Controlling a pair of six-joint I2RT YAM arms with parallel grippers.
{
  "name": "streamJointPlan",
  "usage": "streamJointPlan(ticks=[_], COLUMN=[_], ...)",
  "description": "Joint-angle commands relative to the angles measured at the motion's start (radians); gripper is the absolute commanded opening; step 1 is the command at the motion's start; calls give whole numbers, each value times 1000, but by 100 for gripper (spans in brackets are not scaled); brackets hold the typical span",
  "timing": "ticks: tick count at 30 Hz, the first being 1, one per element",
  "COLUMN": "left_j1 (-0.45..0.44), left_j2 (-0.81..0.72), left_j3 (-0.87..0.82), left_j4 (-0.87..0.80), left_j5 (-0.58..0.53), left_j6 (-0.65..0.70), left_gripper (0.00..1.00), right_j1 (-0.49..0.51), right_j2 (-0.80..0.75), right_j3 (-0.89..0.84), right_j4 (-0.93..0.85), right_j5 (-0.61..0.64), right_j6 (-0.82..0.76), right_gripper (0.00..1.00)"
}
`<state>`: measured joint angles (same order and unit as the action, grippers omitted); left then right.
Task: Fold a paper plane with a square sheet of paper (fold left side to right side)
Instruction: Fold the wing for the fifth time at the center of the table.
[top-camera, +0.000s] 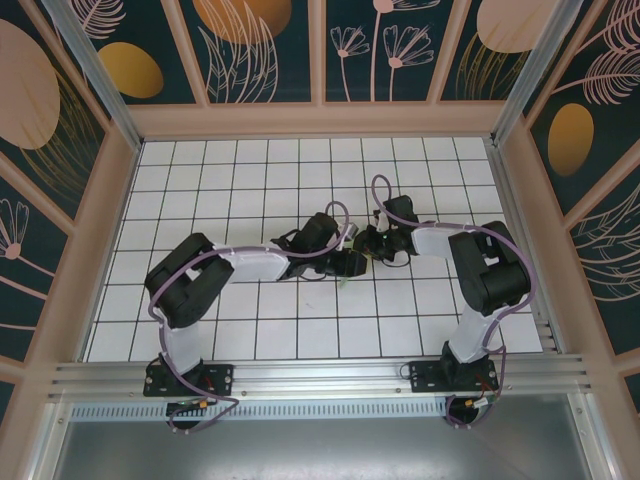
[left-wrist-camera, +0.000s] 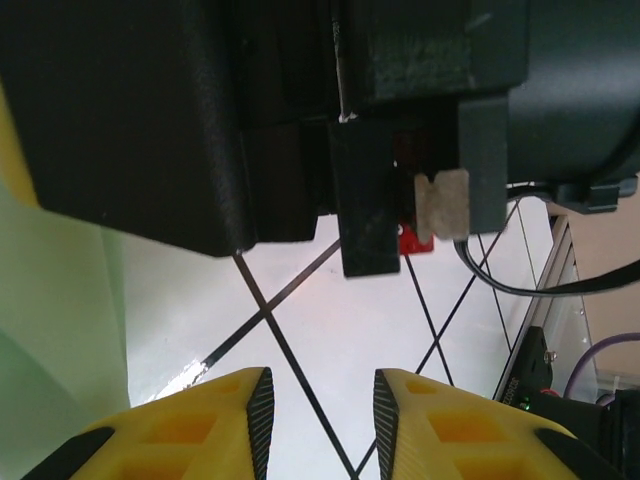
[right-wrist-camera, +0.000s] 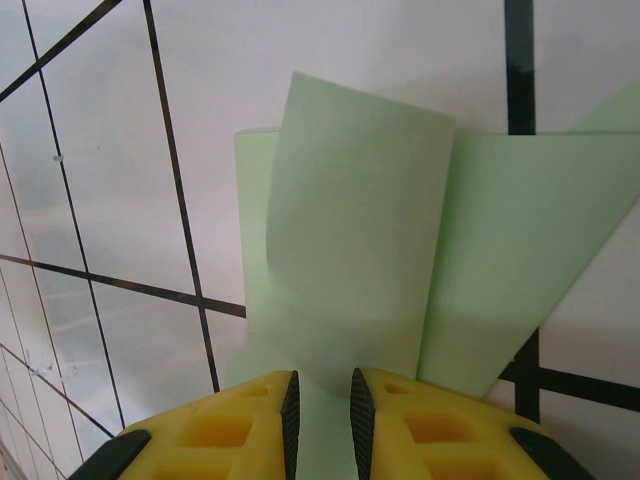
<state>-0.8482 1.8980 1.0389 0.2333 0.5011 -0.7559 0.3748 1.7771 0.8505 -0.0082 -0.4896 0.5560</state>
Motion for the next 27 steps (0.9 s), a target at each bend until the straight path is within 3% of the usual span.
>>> streamJointPlan(ticks=[1,7,27], left_j1=[4,3,3], left_j2=[34,57,73], left_j3=[29,35,-34], left_j4=[-24,-87,-45], left_j5=[15,-34,-43], left_j6=[17,42,17], left_gripper=[35,35,35], right_j1=[6,6,6], right_j2=[38,41,36], right_j3=[-24,-22,-19], right_j4=[-76,-83,-94], right_j5=[60,68,77], right_j6=[-19,-26,-30], right_gripper=[25,26,26])
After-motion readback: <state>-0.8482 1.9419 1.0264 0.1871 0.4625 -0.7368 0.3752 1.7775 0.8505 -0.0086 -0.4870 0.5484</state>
